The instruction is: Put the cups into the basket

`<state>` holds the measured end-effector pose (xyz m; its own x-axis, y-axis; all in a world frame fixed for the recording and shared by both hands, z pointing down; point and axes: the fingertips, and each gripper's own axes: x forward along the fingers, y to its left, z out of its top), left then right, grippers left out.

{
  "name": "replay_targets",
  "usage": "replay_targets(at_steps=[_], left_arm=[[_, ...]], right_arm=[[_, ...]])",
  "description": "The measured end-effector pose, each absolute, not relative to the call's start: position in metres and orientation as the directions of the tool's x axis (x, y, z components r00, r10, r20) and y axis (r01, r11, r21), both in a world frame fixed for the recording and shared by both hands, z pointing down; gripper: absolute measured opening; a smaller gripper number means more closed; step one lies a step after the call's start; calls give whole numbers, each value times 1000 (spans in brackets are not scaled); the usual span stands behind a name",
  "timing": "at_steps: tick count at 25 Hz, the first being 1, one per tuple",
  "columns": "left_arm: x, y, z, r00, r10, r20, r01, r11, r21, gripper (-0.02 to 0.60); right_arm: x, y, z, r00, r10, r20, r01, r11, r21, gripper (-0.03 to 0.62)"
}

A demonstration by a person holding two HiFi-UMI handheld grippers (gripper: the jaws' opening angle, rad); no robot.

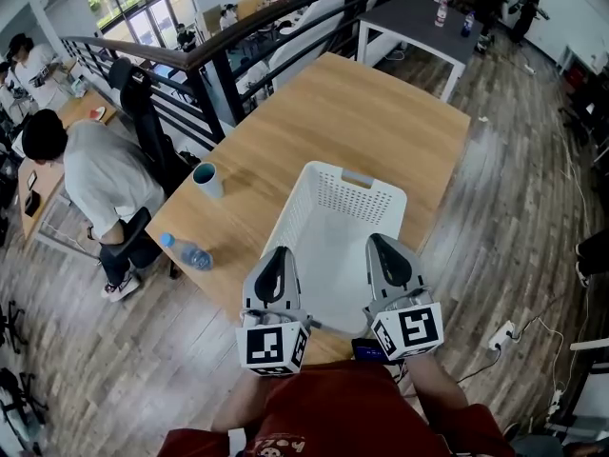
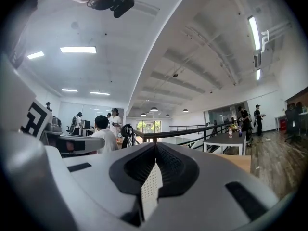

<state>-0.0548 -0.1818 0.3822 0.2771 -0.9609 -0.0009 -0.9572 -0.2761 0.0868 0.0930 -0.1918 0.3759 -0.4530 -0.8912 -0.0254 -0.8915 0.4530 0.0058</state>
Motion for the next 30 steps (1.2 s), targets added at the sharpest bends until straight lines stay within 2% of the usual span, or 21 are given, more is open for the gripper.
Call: replay_targets(at_steps=[30], left_arm=[[-55,-179,383,287,-958,-9,-953,-286,98,21]], right_arm=[[119,-192,384,-387,-922,-25,-922,387,-24,11]])
